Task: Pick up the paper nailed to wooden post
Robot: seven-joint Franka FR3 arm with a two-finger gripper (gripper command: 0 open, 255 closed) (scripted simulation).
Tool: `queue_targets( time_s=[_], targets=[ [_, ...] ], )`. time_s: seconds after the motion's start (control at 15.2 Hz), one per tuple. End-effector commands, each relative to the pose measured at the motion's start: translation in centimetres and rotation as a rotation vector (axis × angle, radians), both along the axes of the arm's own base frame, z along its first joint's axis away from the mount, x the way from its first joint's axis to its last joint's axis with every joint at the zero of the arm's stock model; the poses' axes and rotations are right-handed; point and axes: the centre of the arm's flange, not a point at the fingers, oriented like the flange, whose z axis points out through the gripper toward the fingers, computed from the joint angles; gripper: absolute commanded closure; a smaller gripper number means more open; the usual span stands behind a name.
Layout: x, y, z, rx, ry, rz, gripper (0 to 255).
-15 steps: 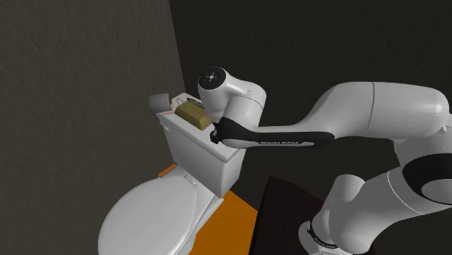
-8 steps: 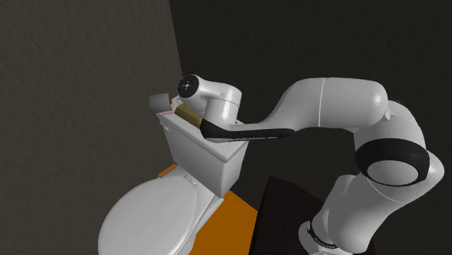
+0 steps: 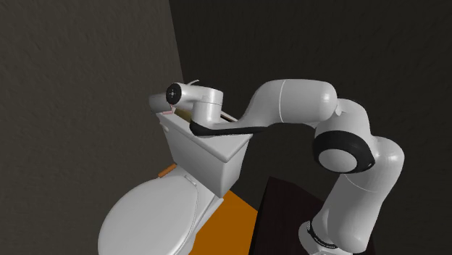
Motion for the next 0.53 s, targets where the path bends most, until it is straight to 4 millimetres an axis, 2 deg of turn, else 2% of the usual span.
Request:
queue_targets(
  time_s=[0.0,0.26,0.46],
  targets=[
    [0.3,-0.2,-0.9,-0.009,0.001,-0.002,0],
    [0.3,-0.2,-3.0,-0.009,0.001,-0.002,0],
    [0.3,-0.2,-3.3,-0.009,0.001,-0.002,0]
  ],
)
